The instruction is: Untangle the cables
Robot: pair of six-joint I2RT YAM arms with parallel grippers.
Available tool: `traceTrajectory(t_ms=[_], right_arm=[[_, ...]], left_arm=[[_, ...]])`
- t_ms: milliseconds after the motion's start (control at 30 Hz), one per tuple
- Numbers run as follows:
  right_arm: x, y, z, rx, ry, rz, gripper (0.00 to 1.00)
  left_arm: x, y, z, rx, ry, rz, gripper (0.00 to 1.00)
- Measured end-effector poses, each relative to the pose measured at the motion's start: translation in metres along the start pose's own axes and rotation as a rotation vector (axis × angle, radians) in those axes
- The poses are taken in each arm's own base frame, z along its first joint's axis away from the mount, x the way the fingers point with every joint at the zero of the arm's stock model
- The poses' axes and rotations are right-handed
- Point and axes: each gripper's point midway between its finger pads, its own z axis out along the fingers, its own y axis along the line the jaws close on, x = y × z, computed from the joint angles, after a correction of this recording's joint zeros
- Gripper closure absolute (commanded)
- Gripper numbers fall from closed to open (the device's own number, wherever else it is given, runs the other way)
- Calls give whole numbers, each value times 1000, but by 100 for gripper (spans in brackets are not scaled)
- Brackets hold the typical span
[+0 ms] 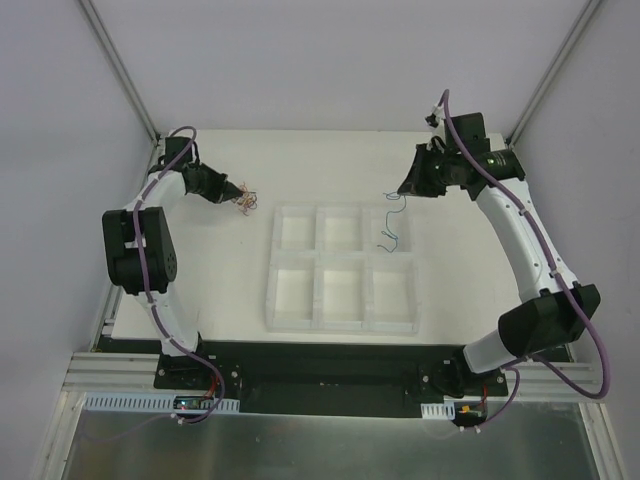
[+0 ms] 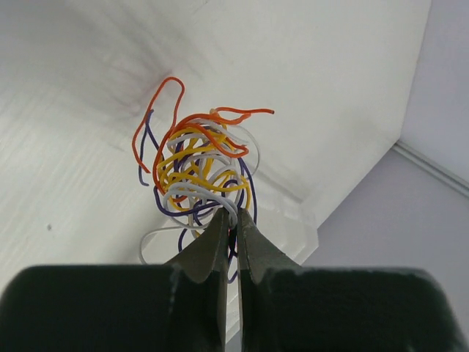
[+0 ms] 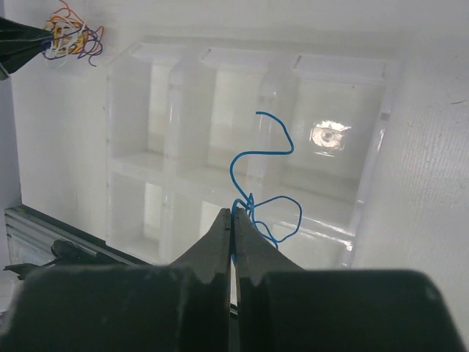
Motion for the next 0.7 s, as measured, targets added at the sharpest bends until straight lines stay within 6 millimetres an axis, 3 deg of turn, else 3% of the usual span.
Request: traceTrajectory(t_ms=[300,500,700], right_arm=[[18,-19,34,43,102,-22,99],[21,-28,46,66,128,-51,99],[26,-40,60,101,163,-78,99]], left_arm=[[46,54,-37,-119,53,114,100],[61,68,-59,-149,73,220,98],[75,92,-65,-201,134,293,90]])
